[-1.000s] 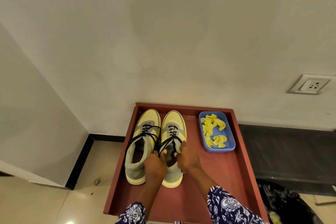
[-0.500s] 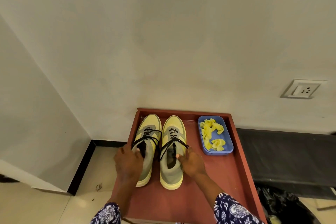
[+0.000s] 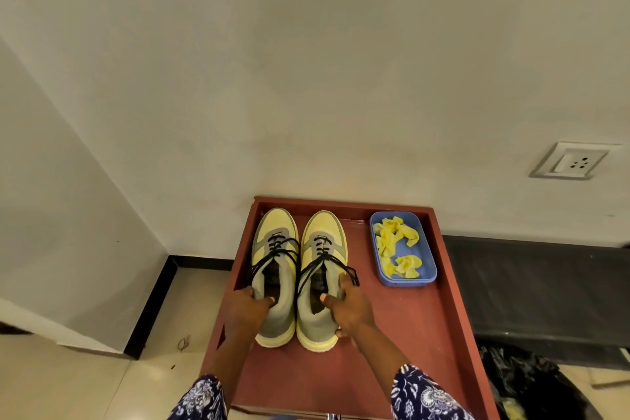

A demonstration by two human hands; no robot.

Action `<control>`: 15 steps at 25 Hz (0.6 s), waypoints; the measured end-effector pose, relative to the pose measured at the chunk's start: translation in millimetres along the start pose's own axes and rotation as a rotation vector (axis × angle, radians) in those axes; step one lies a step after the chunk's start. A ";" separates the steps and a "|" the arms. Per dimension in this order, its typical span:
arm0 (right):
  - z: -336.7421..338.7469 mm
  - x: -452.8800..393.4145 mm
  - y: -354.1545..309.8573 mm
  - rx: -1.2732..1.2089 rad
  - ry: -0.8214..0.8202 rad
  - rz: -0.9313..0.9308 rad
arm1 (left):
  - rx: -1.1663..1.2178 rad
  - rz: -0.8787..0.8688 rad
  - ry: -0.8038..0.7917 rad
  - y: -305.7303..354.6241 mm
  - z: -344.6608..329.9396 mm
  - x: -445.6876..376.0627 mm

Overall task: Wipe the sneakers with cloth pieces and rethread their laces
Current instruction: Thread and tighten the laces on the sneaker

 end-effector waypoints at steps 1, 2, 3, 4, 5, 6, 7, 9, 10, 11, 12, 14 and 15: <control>0.3 -0.4 1.3 -0.015 -0.003 -0.017 | 0.006 0.005 0.005 0.4 -1.1 -0.4; 0.9 -0.3 1.9 -0.032 -0.007 -0.035 | 0.019 0.010 0.003 1.3 -1.1 0.0; 1.1 -0.8 2.3 -0.038 -0.011 -0.046 | 0.034 0.010 -0.002 2.2 -0.9 -0.1; 0.2 -2.0 2.6 -0.025 -0.014 -0.047 | 0.042 0.017 -0.007 2.8 -0.3 1.0; -1.6 -2.4 2.5 -0.004 -0.018 -0.041 | 0.045 0.009 -0.006 3.0 0.7 1.3; -3.3 -1.3 2.4 0.014 -0.021 -0.038 | 0.046 0.007 -0.003 2.8 1.2 3.7; -4.7 -0.2 3.1 0.019 -0.023 -0.039 | 0.052 0.003 0.004 1.6 1.1 5.3; -7.7 2.4 7.1 -0.019 -0.043 -0.064 | 0.083 0.003 -0.003 -0.1 -0.5 10.1; -8.6 2.9 9.5 -0.048 -0.050 -0.080 | 0.095 -0.005 -0.012 -0.7 -1.8 12.4; -8.6 3.6 12.1 -0.074 -0.053 -0.095 | 0.096 -0.008 -0.028 0.1 -2.8 15.5; -7.4 4.7 15.0 -0.089 -0.052 -0.107 | 0.090 0.003 -0.036 -0.5 -3.5 18.5; -5.0 8.4 19.6 -0.089 -0.053 -0.122 | 0.059 0.015 -0.042 -6.3 -6.4 23.0; -3.9 11.2 21.4 -0.084 -0.055 -0.127 | 0.044 0.015 -0.044 -6.6 -7.1 27.3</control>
Point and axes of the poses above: each hand's wrist, its own x-axis away from the middle knuckle, its own z-axis out of the back of the hand, y = z × x, the point moved 7 cm from there along -x, towards the middle knuckle, and after that the axes turned 7 degrees about -z, right-handed, at the moved point
